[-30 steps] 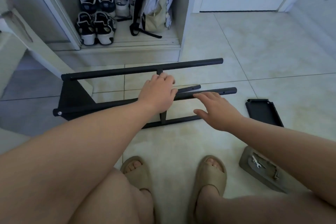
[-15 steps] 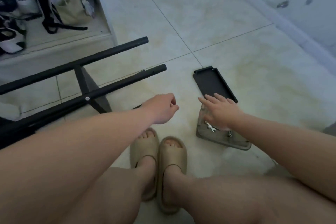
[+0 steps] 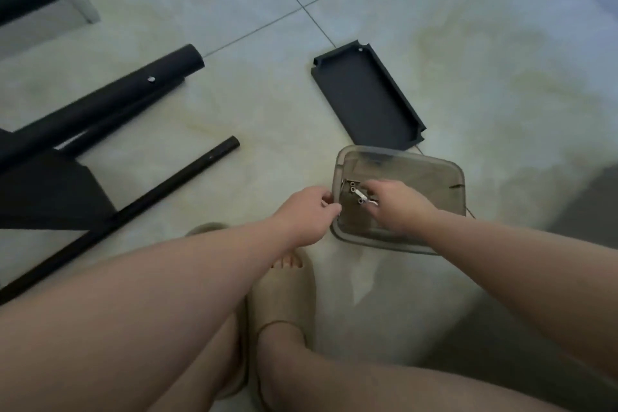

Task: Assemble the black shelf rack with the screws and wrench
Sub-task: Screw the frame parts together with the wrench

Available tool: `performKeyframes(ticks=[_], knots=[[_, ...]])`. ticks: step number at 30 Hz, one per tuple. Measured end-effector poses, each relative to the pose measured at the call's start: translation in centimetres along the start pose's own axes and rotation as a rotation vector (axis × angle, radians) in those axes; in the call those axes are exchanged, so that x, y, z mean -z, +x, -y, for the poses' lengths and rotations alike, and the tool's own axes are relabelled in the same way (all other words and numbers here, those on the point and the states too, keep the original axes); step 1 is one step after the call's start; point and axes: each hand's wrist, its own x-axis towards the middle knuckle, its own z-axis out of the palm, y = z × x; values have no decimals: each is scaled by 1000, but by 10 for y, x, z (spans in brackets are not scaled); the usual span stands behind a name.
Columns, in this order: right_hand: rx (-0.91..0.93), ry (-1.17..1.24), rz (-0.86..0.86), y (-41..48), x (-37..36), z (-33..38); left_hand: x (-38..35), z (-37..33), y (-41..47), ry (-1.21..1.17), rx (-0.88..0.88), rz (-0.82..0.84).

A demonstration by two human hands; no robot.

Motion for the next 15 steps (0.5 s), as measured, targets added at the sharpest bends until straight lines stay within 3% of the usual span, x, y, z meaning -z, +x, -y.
performKeyframes(ticks=[6, 15], knots=[[20, -31, -24, 28, -21, -8, -9, 10, 6, -150, -45, 0], [5, -80, -175, 48, -31, 0, -5, 12, 9, -183, -64, 32]])
